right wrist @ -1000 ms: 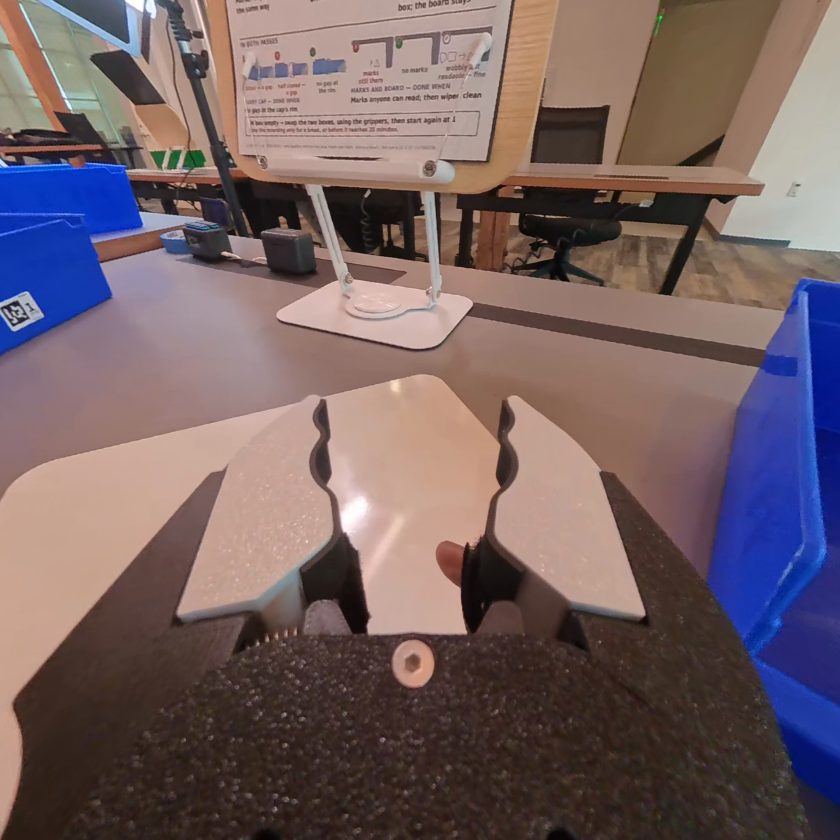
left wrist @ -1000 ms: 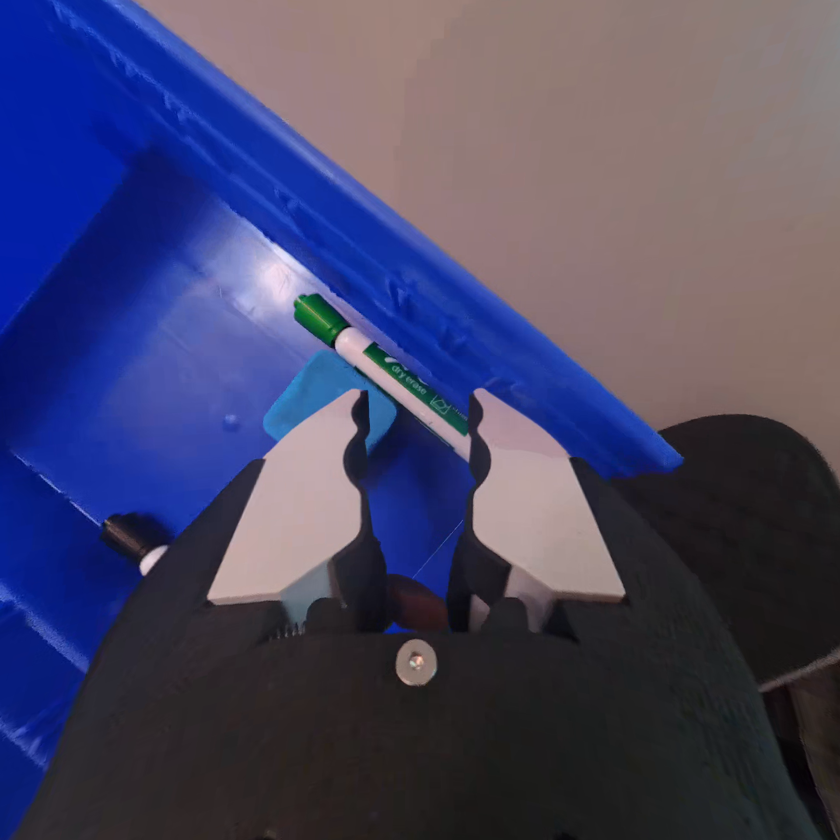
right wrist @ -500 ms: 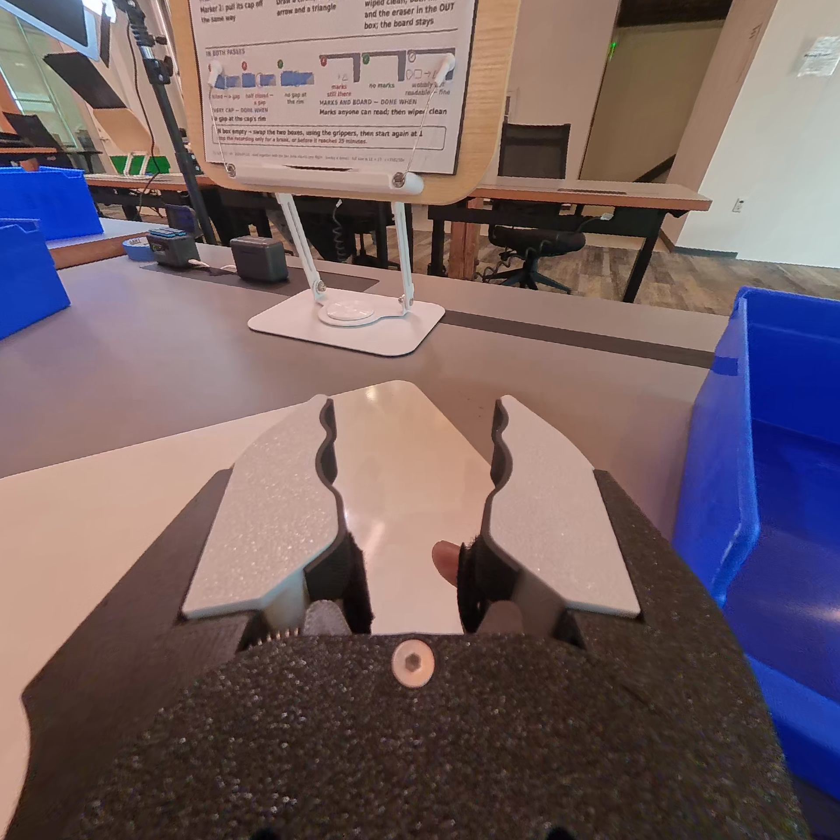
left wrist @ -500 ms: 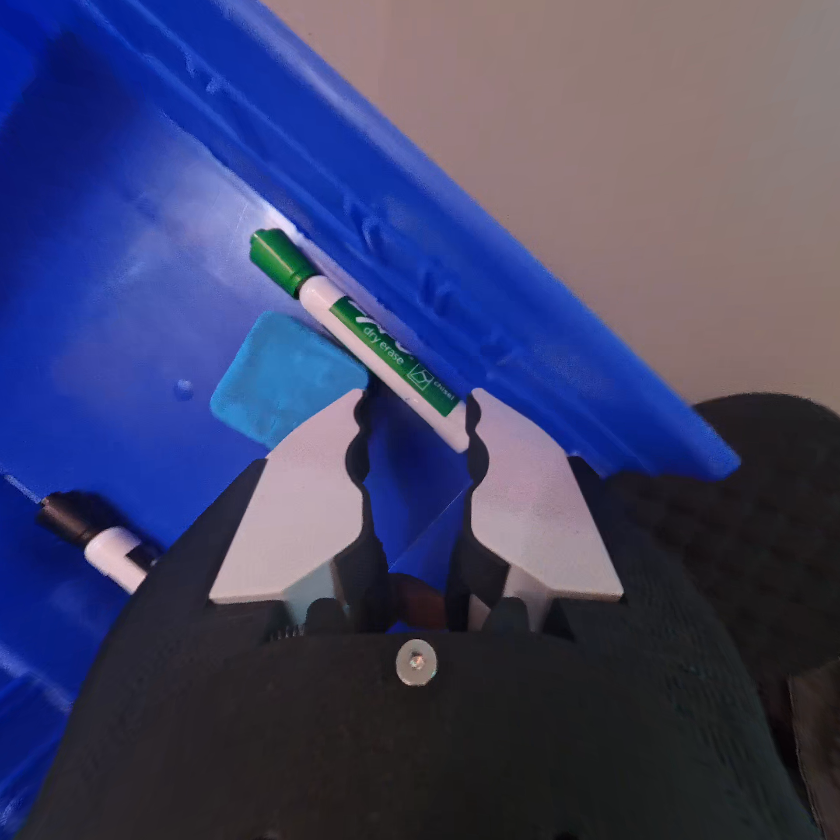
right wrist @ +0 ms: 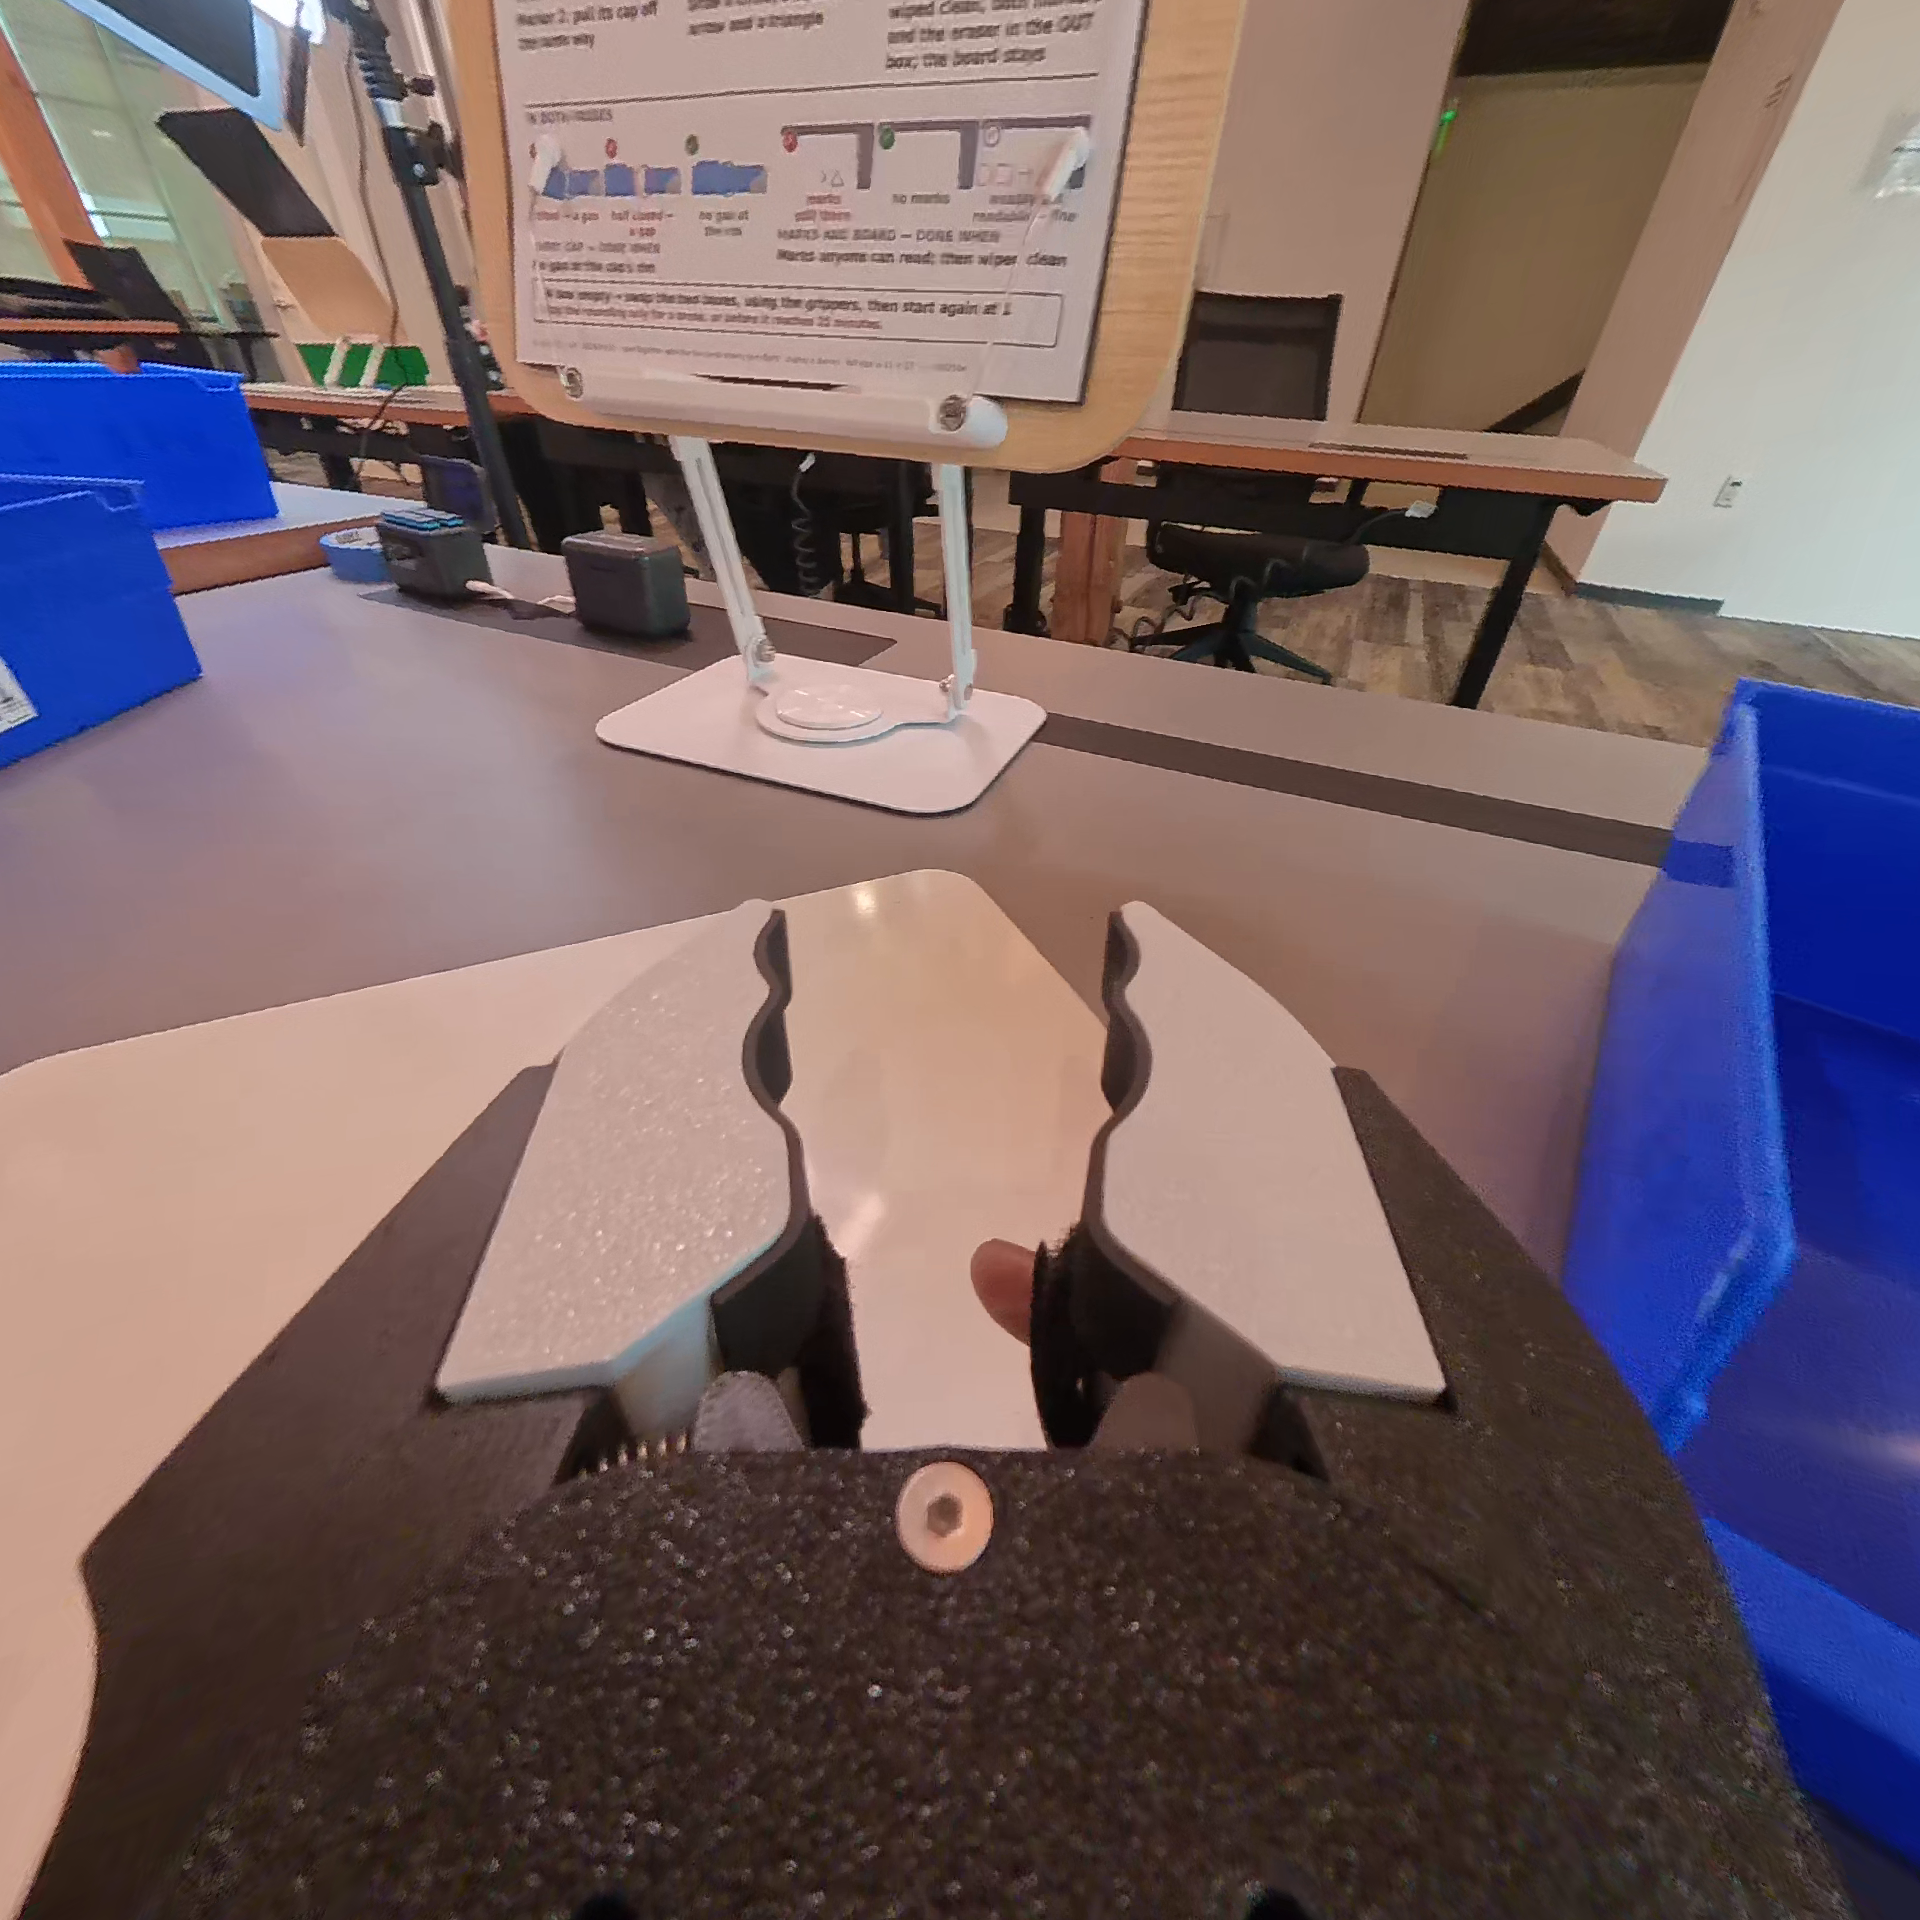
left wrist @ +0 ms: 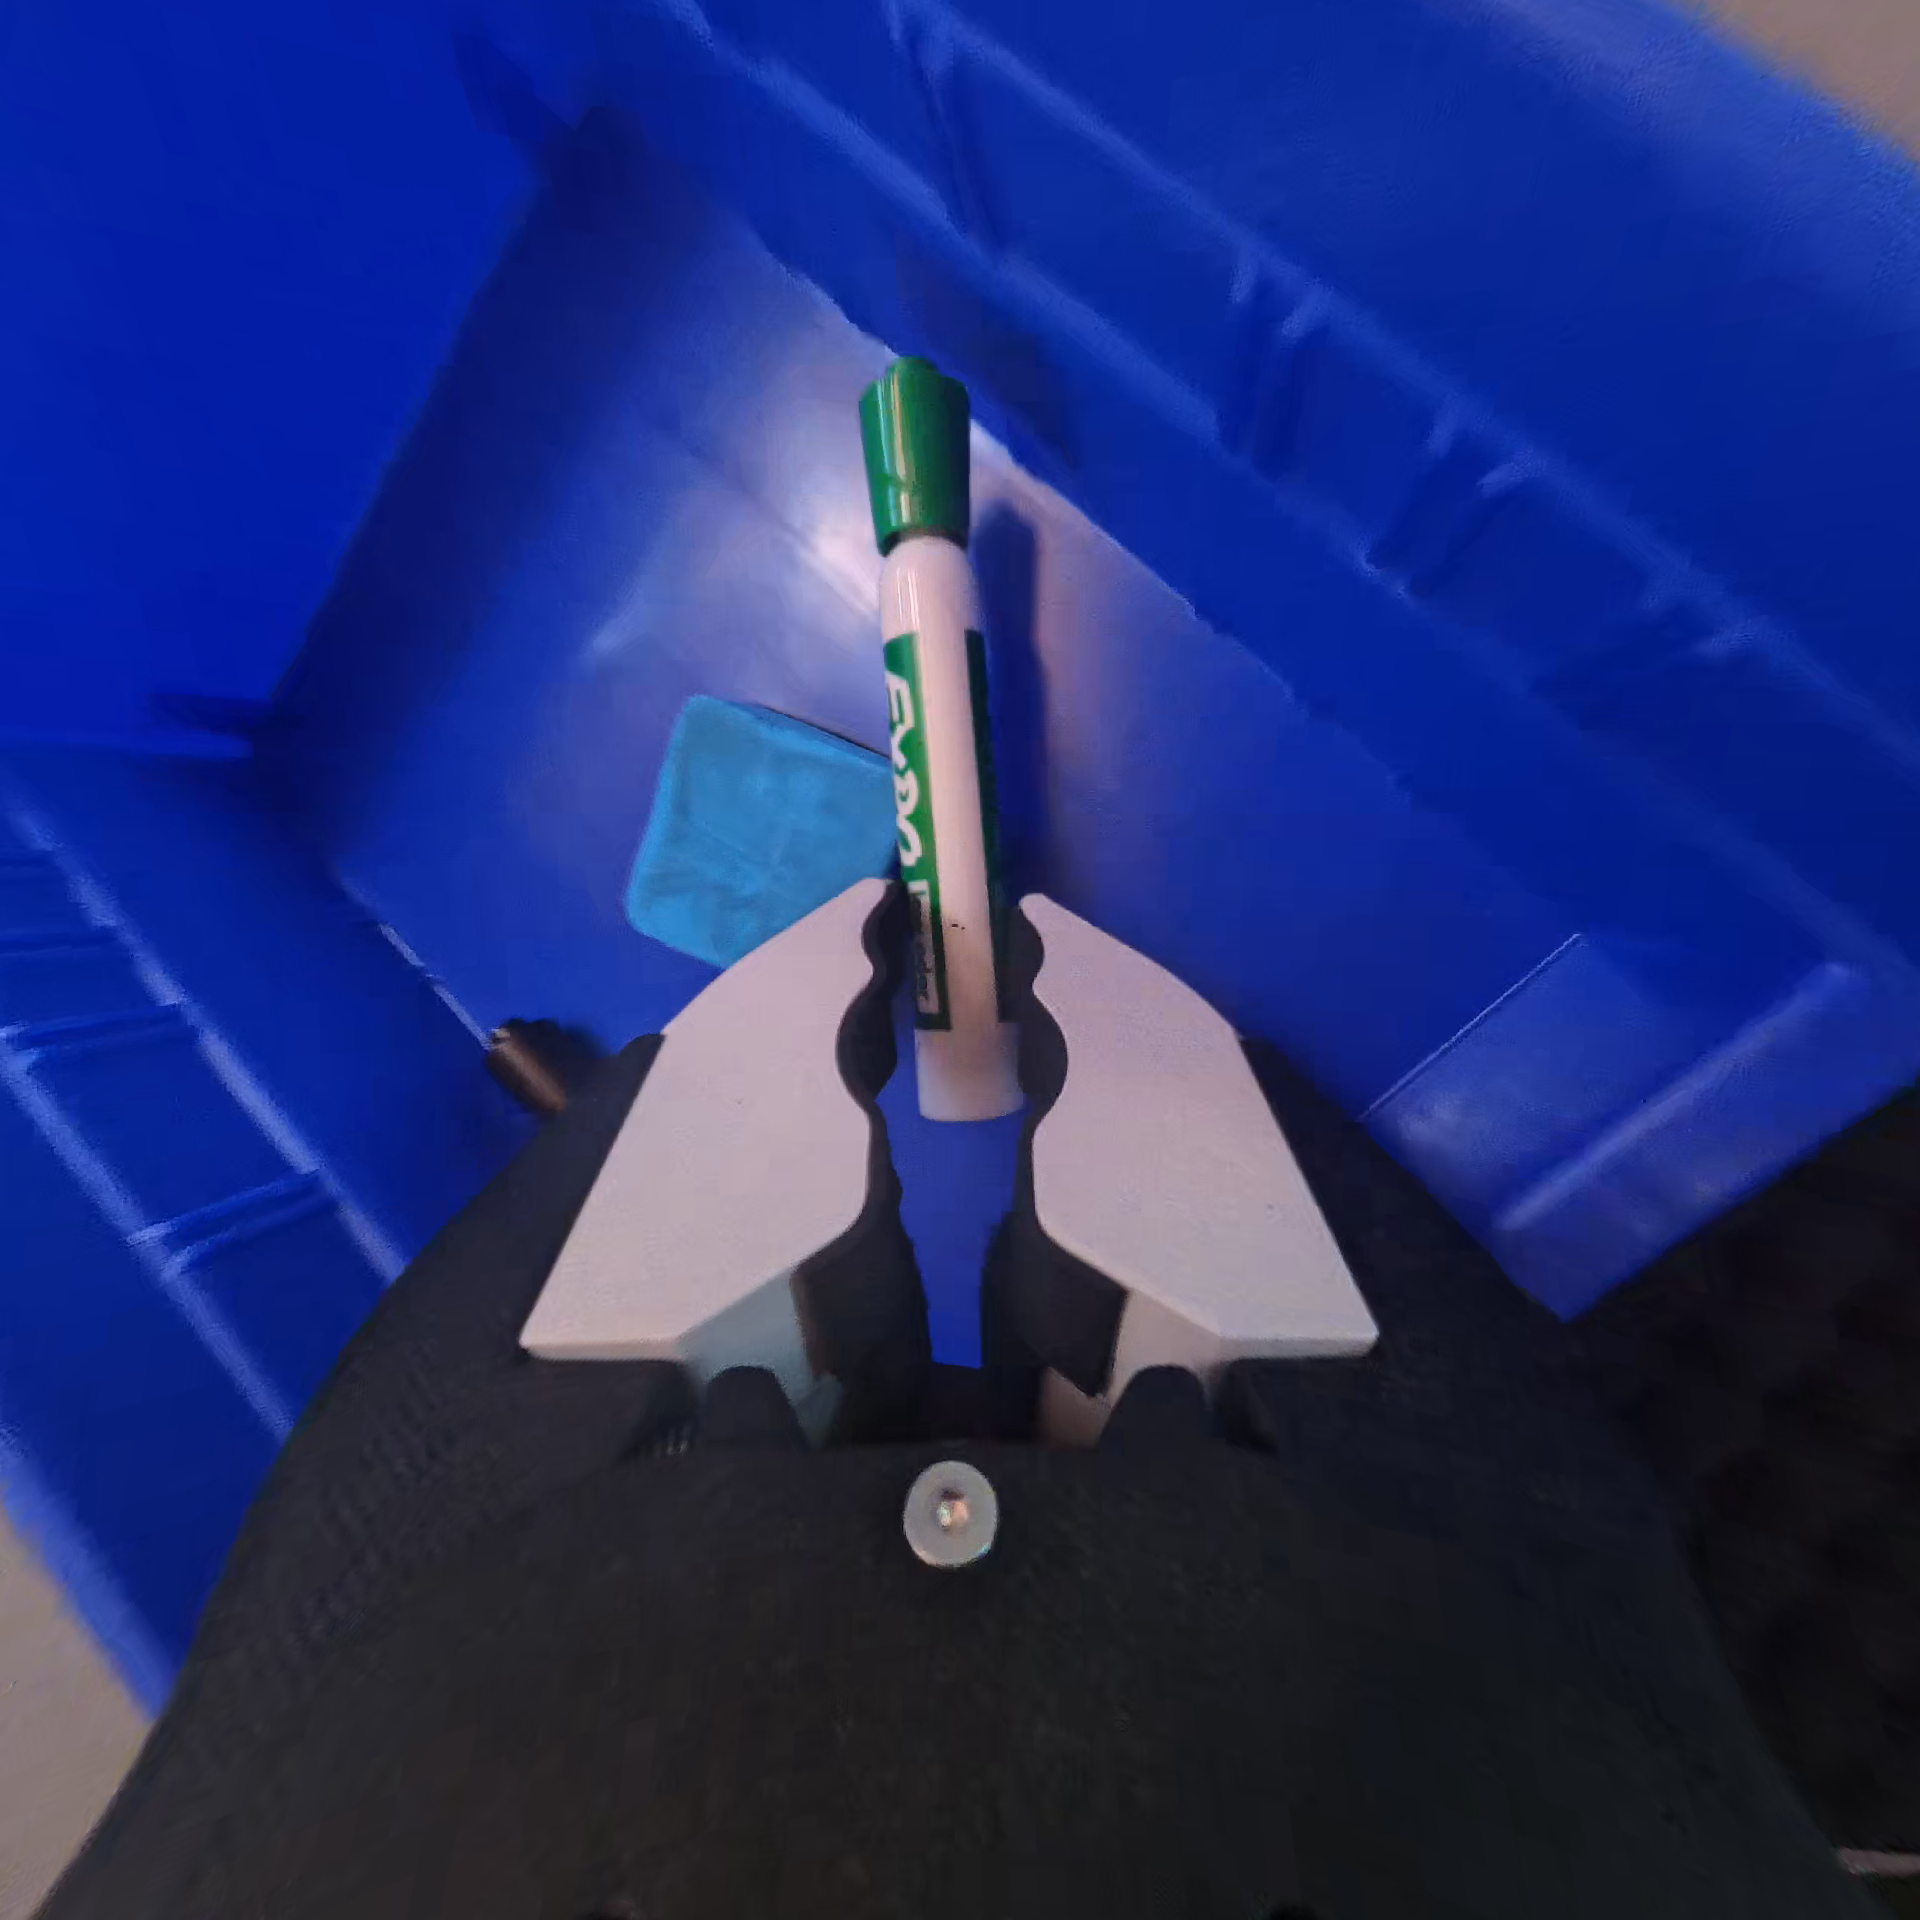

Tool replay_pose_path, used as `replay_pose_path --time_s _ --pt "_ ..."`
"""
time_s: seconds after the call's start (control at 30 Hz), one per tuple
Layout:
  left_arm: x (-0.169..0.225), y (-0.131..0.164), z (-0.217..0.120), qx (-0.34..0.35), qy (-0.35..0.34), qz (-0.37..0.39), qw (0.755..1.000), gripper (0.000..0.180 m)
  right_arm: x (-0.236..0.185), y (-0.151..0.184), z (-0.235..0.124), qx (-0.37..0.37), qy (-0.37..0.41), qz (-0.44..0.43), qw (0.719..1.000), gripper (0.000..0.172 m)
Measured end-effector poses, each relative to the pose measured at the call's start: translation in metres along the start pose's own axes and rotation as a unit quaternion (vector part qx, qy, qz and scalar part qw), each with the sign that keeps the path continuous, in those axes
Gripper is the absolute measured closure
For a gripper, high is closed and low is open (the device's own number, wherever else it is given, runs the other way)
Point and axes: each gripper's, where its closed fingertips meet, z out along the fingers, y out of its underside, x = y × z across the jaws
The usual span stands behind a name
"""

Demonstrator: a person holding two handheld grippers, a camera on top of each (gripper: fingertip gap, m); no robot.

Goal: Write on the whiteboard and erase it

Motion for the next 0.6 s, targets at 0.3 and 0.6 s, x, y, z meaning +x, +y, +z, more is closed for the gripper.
replay_pose_path --time_s 0.3,0.6 --pt "0.018 -0.072 -0.118 0.140 -0.148 0.295 0.933 0.162 -0.151 -0.023 -0.002 -0.081 -0.340 -0.190 0.917 0.120" --pt "0.190 -0.108 -0.132 0.193 0.001 0.576 0.794 0.162 -0.283 -0.072 0.016 -0.150 -0.573 -0.248 0.767 0.123"
